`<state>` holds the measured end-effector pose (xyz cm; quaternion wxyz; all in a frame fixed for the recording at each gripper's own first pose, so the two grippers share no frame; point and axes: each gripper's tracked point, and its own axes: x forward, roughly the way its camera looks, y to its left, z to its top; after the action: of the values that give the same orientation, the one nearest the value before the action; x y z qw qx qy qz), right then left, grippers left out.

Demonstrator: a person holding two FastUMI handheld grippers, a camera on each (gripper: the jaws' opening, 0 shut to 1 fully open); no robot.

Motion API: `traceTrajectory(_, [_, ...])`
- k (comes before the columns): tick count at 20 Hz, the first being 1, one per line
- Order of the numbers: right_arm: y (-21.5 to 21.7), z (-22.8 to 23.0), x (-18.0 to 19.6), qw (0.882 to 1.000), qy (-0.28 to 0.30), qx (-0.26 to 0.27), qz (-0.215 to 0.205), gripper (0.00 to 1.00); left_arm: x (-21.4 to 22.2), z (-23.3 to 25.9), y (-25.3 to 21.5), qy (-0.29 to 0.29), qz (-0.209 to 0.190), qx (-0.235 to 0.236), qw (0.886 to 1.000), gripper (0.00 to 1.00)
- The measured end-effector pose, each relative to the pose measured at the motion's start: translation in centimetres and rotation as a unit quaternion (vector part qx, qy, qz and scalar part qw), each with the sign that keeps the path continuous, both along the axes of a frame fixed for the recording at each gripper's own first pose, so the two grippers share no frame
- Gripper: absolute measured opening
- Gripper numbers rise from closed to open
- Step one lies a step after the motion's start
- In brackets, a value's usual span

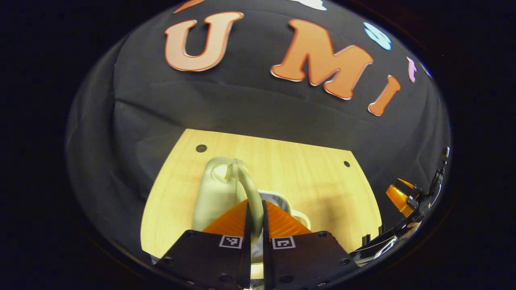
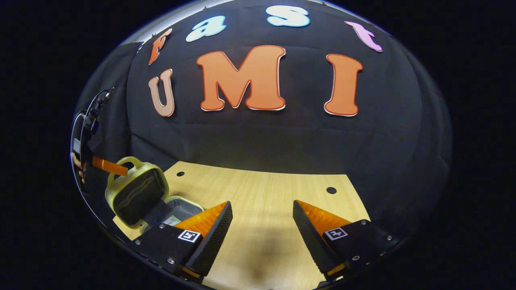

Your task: First open the suitcase, pack the skin care products into it, and then close the suitcase.

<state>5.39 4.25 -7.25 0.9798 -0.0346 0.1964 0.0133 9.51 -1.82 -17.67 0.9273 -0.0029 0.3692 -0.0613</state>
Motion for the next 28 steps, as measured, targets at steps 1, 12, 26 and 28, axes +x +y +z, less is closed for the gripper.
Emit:
traceTrajectory(1, [-1.2,0.1,-0.4,1.000,-0.001,0.002,-0.003,0.96,-0.3,-1.0,-1.6,0.005,-0.006,0.003,1.000,0.13])
traceTrajectory(12, [-10.0,-2.2,-3.6,0.999,0.023,0.004,-0.032,0.96,-1.1,-15.7,-13.4,0.093,-0.064,0.070,0.991,0.13])
traceTrajectory(26, [-9.4,-4.6,-5.4,0.998,0.063,0.017,-0.025,0.96,0.0,-20.9,-17.1,0.126,-0.068,0.130,0.981,0.16])
traceTrajectory(28, [-9.1,-4.6,-5.3,0.998,0.064,0.010,-0.027,0.96,0.4,-19.4,-17.4,0.113,-0.061,0.115,0.985,0.20])
